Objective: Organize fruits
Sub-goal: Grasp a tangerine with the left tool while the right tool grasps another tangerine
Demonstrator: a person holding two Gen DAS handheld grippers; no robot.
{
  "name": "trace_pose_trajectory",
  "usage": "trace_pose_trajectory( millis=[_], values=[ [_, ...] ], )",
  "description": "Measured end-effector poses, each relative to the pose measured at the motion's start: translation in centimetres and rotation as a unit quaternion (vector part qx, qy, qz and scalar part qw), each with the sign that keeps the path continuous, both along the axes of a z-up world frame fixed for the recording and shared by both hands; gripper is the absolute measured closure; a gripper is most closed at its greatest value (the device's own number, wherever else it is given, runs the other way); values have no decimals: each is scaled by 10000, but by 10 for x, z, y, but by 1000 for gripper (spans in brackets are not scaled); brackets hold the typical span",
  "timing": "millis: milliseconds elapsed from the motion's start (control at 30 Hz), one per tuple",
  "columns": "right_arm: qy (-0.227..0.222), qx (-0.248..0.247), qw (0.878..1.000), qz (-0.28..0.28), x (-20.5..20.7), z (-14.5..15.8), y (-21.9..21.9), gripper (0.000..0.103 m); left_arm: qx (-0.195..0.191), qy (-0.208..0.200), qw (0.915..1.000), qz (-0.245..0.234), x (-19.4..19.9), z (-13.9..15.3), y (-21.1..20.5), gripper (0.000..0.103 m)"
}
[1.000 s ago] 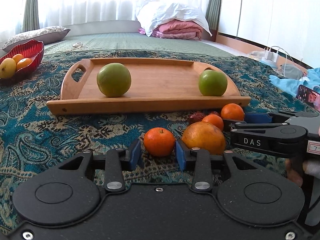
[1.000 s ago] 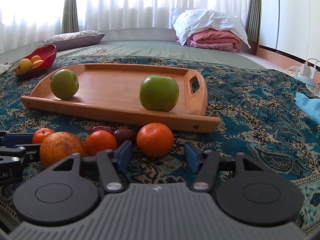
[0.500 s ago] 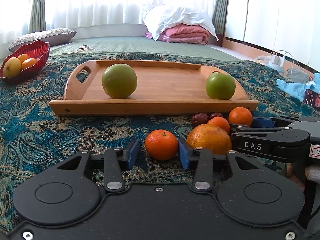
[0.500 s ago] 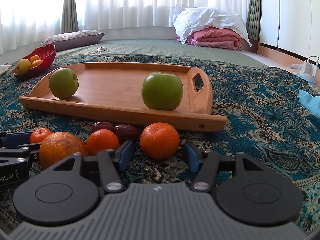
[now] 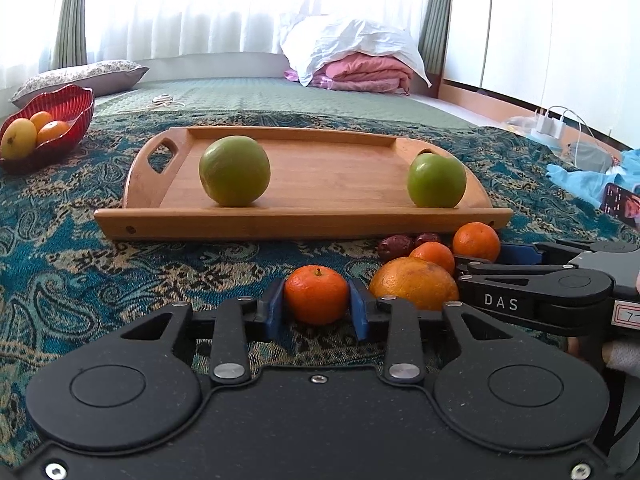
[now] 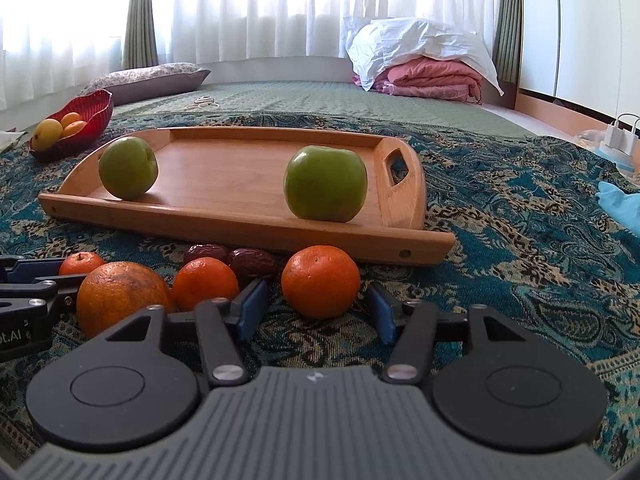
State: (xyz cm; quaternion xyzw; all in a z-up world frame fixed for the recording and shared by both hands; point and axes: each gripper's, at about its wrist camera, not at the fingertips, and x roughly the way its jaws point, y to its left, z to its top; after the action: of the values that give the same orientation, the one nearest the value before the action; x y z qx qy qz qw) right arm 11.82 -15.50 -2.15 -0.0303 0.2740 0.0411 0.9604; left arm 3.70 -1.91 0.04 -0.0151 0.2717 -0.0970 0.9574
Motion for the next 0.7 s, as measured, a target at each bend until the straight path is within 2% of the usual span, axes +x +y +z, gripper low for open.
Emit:
trace_pose_trajectory(
  millis=[133, 200, 467, 700],
  values=[
    [6, 29, 10000, -33, 0, 2, -1, 49, 76, -53, 10000, 24, 0, 2, -1, 71],
    [0, 60, 10000, -54, -1, 4, -2, 57, 81, -74, 9999, 40, 1, 3, -1, 71],
    [32, 269, 9994, -196, 1, 11, -5, 60, 132, -208, 9997, 72, 3, 17, 2, 71],
    [-185, 447, 9985, -240, -2, 29, -9, 60, 82, -349, 9991, 225, 11, 37, 11, 71]
  ],
)
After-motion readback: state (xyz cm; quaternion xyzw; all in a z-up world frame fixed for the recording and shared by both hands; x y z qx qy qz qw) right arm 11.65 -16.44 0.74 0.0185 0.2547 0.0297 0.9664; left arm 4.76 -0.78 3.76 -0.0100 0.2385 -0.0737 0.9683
